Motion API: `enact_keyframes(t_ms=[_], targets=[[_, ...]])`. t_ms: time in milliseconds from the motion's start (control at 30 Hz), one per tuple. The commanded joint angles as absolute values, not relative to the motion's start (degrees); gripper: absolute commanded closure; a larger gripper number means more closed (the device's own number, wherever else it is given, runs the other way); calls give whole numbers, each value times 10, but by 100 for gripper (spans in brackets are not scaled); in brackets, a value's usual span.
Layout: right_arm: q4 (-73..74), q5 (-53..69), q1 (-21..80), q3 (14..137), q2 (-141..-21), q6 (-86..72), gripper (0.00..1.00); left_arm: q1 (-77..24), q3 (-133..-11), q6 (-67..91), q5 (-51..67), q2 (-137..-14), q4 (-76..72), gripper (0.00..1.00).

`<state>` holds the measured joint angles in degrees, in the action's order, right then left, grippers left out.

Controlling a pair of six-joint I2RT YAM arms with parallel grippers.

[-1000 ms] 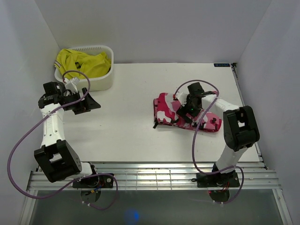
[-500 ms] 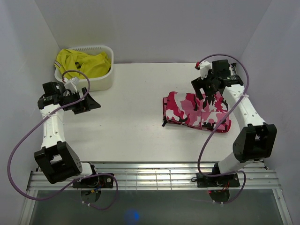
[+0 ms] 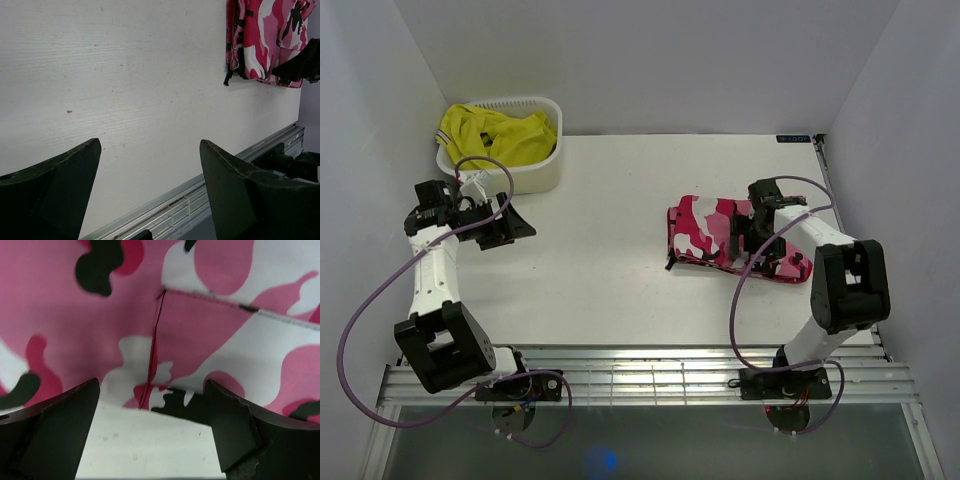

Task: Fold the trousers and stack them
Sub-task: Neatly place the folded trousers to the corner

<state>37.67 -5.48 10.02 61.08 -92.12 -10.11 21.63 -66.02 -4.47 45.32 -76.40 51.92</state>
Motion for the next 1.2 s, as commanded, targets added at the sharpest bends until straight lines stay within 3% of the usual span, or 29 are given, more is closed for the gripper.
enact_keyframes(t_ms=[0,233,433,667,900,1167], targets=[[289,-148,100,628,-985,-120,7,215,-653,-42,446,-741,507,9],[259,-150,40,739,-1173,-51,0,216,-661,-63,411,-742,521,9],[258,-74,-22,867,-1249,63,4,215,-644,-75,401,-741,524,9],[286,-37,-63,1002,-1331,177,2,215,-630,-66,403,-752,518,9],[323,-49,-103,1135,-1408,183,2,215,-628,-62,398,-761,515,9],[308,-6,-106,1157,-1419,192,7,215,-631,-62,395,-764,517,6]])
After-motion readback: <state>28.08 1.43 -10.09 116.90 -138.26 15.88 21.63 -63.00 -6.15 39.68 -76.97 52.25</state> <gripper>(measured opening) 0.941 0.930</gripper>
